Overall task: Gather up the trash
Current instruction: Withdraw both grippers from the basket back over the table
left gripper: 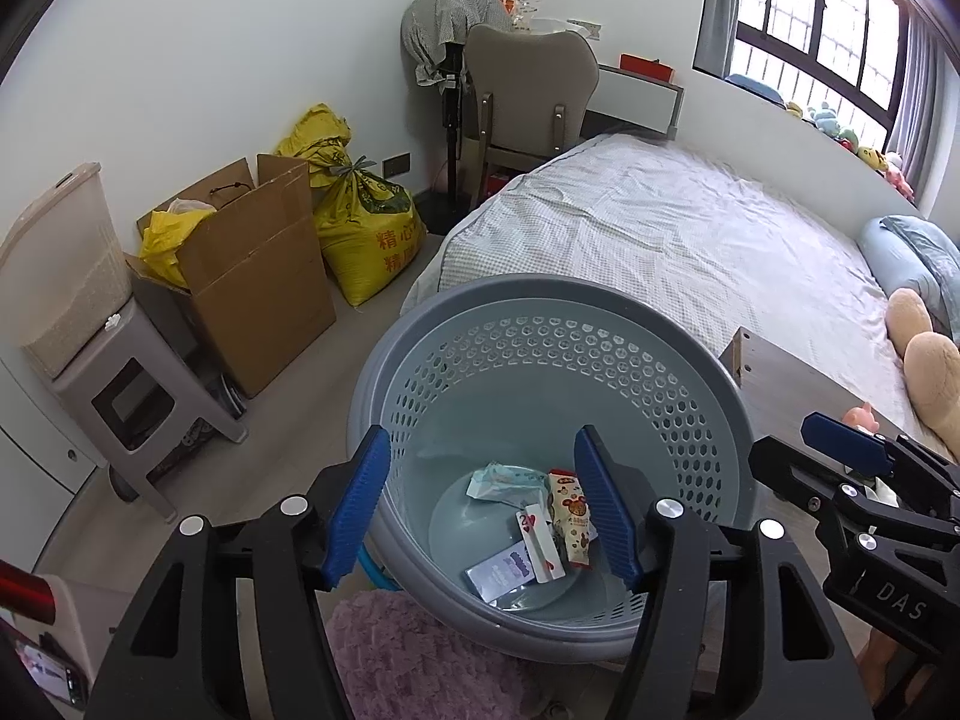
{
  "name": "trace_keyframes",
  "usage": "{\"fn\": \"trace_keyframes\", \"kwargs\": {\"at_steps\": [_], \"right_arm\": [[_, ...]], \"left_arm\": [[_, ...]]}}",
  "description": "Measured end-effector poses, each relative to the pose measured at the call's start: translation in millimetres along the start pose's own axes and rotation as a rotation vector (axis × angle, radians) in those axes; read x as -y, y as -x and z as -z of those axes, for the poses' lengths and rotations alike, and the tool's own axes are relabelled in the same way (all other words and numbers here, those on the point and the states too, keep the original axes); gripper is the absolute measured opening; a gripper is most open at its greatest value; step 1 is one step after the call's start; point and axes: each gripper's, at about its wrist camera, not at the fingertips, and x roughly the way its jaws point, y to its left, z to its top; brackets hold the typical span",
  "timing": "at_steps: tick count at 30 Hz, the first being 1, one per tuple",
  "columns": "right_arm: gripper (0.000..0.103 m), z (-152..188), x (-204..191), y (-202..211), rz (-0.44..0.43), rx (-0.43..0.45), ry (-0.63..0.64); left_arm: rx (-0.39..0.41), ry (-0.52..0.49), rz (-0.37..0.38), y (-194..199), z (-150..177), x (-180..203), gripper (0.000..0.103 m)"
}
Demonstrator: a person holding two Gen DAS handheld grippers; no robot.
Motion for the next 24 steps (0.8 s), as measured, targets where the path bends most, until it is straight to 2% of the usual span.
{"fn": "trace_keyframes", "kwargs": {"at_steps": [24], "right_arm": [[0.064, 34.8, 44.1, 55.6, 0.100, 0.056, -0.097]], "left_arm": [[0.025, -0.074, 0.076, 26.3, 18.6, 41.4, 0.065]]}}
